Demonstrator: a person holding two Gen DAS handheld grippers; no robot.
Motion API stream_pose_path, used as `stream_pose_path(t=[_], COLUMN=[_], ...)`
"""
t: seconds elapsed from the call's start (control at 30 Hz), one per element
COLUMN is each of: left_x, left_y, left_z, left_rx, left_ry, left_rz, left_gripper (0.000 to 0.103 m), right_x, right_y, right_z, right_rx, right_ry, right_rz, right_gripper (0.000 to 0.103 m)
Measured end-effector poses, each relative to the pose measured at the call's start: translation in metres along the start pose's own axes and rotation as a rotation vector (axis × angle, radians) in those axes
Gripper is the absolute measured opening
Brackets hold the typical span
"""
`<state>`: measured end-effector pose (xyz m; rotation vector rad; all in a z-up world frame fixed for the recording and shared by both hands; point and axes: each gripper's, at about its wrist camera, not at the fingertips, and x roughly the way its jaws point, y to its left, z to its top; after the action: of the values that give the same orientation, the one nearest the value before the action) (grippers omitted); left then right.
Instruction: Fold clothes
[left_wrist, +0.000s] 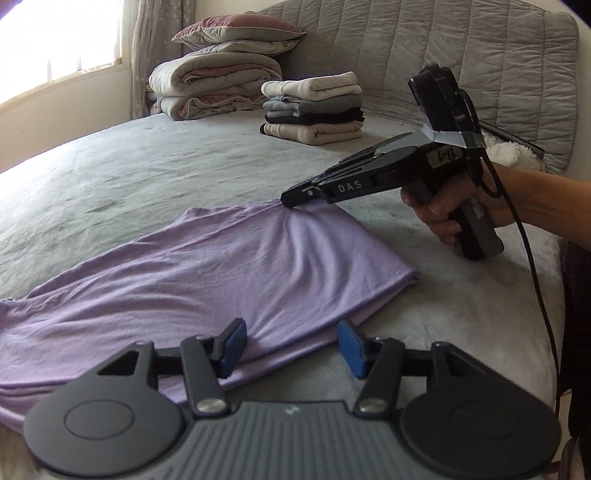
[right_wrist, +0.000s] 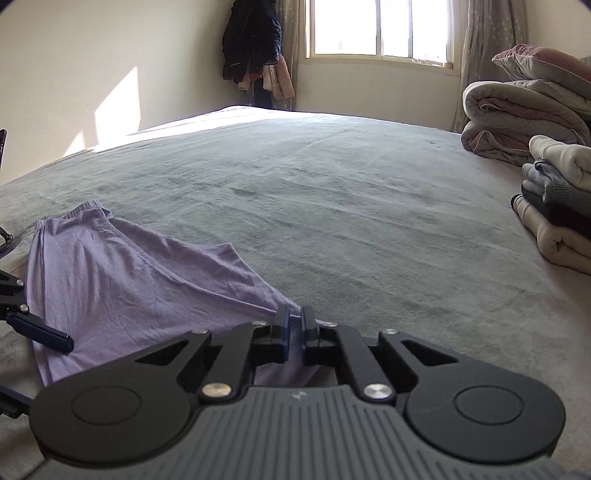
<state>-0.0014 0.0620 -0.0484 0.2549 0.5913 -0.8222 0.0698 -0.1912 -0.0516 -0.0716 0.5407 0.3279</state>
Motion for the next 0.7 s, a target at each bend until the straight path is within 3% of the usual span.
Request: stream_pose_path(t=[0.13,0.37,0.5,0.57,0.7], left_x=[-0.005,-0.009,-0.006,-0.008,-0.012], left_y=[0.021,0.046,0.050,0.049,0.045], left_z=[0.001,-0.005,-0.011,-0.015,-0.019], left_rx=[-0.054,-0.074,-0.073,-0.073,-0.047], left_ry=[-0.046,-0.036,0.013,0.022,0.030], left_rz=[0.066,0.113,0.082,0.061,0.049], left_gripper=[0.056,0.057,0.057,0.057,0.057], right_x=[-0.001,0.011,0.035,0.051,0.074], right_y=[0.018,0.076,0.098,0.105,0.086], right_z=[0.007,0.023,0.029,0.029,0.042], right_rx=[-0.011,-0.143,-0.151,-0.173,-0.074], right_ry=[-0.019,0.033,0.065,0.093,0.103], right_rz=[0.090,0.243,0.312,0.301,0.253], right_gripper=[0.011,0.011,0.011,0.010,0.008])
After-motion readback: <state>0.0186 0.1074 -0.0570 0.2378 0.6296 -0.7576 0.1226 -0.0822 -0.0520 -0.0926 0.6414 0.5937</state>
